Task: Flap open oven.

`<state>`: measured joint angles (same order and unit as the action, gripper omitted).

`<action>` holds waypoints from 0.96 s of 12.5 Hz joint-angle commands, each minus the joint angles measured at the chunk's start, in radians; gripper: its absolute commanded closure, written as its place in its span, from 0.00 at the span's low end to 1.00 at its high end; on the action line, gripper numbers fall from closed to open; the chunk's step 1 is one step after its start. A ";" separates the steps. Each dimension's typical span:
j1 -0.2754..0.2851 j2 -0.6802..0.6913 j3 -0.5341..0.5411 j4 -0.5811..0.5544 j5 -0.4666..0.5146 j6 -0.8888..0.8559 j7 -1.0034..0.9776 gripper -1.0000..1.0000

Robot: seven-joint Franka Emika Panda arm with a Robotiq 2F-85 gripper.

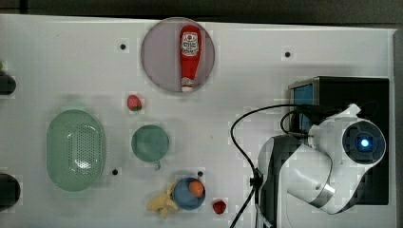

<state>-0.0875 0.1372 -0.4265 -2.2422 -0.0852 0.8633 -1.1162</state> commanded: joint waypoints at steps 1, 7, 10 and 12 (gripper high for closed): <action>0.039 0.006 0.017 -0.020 -0.036 -0.002 0.000 0.82; 0.098 0.010 0.105 -0.073 -0.311 -0.001 0.367 0.82; 0.108 0.034 0.155 -0.085 -0.479 -0.003 0.539 0.82; 0.115 0.064 0.187 -0.085 -0.574 -0.011 0.656 0.82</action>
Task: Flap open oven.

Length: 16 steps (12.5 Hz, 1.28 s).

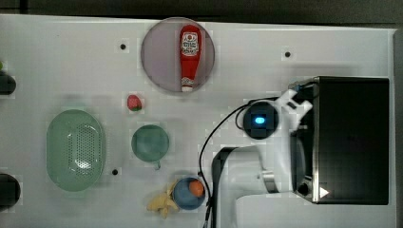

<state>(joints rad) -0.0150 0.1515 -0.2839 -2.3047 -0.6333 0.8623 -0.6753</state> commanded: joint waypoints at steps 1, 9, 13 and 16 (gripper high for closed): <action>0.048 0.069 0.061 -0.022 -0.063 -0.012 0.275 0.82; 0.151 0.314 0.134 0.030 -0.398 -0.059 0.815 0.82; 0.169 0.356 0.133 0.049 -0.399 -0.032 0.816 0.82; 0.160 0.293 0.130 0.050 -0.364 0.014 0.816 0.82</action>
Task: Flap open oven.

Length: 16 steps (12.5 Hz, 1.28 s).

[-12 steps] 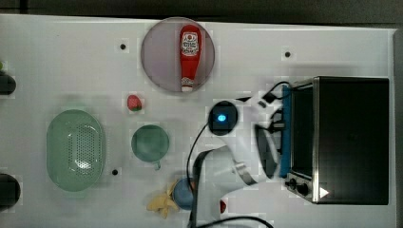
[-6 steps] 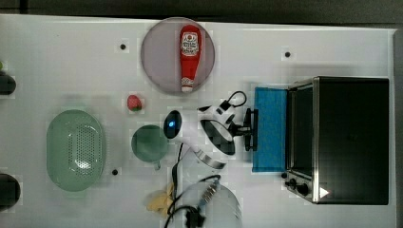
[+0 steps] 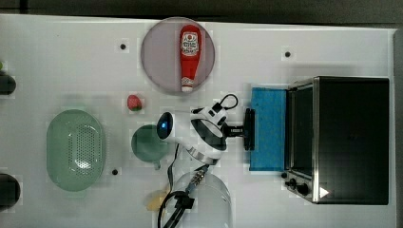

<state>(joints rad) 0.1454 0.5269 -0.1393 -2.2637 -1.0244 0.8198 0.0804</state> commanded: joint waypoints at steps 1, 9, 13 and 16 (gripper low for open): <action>-0.006 -0.123 -0.015 0.008 0.080 0.066 0.060 0.82; -0.010 -0.459 -0.012 0.008 0.684 -0.041 0.060 0.82; -0.012 -0.645 -0.017 0.037 0.943 -0.255 0.060 0.82; -0.012 -0.757 -0.018 0.129 0.951 -0.422 0.060 0.82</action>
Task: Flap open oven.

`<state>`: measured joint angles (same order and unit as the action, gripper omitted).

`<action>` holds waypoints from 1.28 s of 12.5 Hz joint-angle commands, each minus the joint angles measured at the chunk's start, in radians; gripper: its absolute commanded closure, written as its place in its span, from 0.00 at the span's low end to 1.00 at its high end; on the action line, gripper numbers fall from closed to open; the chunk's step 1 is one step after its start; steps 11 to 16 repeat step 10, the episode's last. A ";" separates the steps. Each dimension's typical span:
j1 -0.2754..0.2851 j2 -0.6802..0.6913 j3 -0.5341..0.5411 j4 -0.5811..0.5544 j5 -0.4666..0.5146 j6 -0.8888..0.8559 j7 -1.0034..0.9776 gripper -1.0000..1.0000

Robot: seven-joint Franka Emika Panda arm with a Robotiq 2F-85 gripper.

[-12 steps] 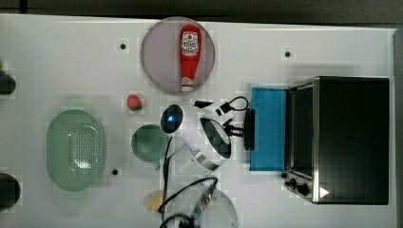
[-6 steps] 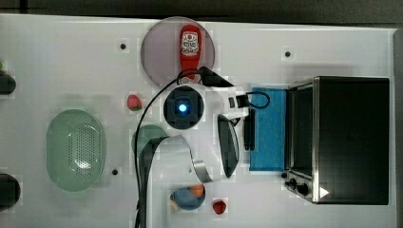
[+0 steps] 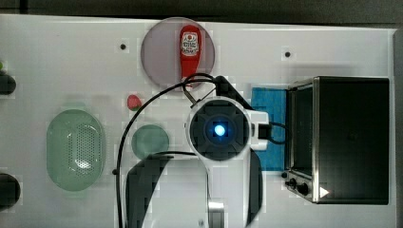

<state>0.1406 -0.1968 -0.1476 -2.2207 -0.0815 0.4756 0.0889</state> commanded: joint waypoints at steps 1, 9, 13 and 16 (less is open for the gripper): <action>-0.007 -0.048 -0.010 0.126 0.009 -0.158 0.052 0.82; -0.006 -0.040 -0.019 0.298 0.015 -0.409 0.052 0.82; -0.006 -0.040 -0.020 0.299 0.016 -0.408 0.048 0.82; -0.006 -0.040 -0.020 0.299 0.016 -0.408 0.048 0.82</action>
